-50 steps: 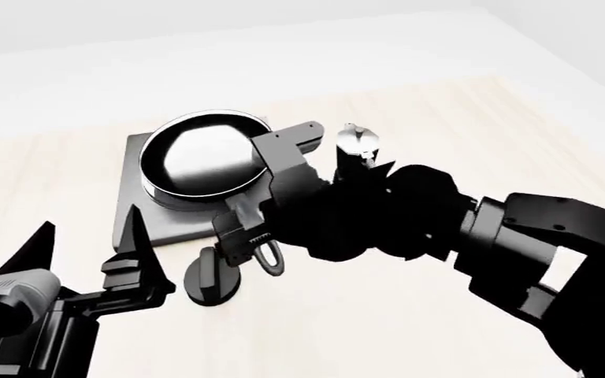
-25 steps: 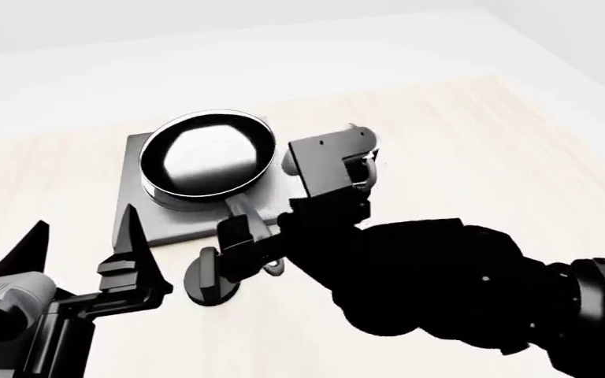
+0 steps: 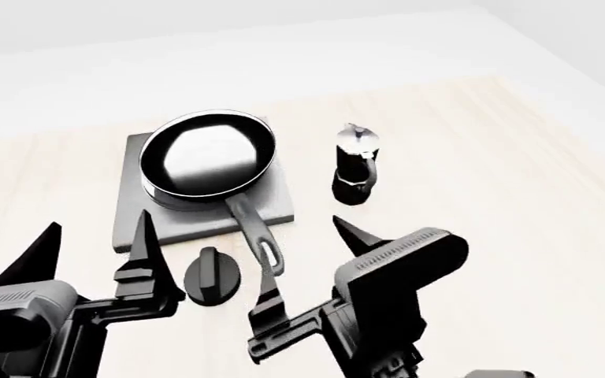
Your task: Put the frying pan on the stove.
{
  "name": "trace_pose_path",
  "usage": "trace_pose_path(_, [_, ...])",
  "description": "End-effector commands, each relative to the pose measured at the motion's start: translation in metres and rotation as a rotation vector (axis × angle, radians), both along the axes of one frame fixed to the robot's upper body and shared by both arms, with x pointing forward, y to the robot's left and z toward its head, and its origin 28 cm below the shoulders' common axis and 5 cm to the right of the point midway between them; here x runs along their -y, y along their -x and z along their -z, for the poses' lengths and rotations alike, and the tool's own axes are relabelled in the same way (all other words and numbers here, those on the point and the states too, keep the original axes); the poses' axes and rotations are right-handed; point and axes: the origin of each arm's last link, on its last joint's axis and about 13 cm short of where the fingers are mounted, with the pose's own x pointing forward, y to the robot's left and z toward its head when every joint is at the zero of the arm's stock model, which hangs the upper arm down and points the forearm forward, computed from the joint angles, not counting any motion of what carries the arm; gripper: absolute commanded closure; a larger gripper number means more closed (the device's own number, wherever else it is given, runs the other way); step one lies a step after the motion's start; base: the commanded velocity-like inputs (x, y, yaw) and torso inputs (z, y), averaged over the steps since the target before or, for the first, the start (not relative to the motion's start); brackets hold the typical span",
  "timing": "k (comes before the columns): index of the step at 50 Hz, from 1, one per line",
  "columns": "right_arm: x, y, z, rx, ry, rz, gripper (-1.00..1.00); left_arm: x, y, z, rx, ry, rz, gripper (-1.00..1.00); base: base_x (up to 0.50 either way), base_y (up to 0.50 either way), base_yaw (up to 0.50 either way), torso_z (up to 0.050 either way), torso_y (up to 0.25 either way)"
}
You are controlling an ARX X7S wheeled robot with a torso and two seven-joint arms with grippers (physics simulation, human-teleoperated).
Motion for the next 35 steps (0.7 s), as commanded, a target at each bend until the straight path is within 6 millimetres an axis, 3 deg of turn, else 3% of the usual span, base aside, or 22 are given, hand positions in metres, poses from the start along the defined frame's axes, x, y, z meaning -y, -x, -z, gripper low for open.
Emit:
trace_pose_path(1, [0.004, 0.029, 0.005, 0.227, 0.006, 0.027, -1.0, 0.004, 0.0, 0.001, 0.034, -0.005, 0.022, -1.0, 0.0, 0.0, 0.0, 0.0, 0.0])
trace_pose_path(35, [0.008, 0.039, 0.0, 0.265, -0.019, 0.045, -1.0, 0.01, -0.001, 0.006, 0.023, -0.04, 0.04, -1.0, 0.0, 0.0, 0.0, 0.0, 0.0])
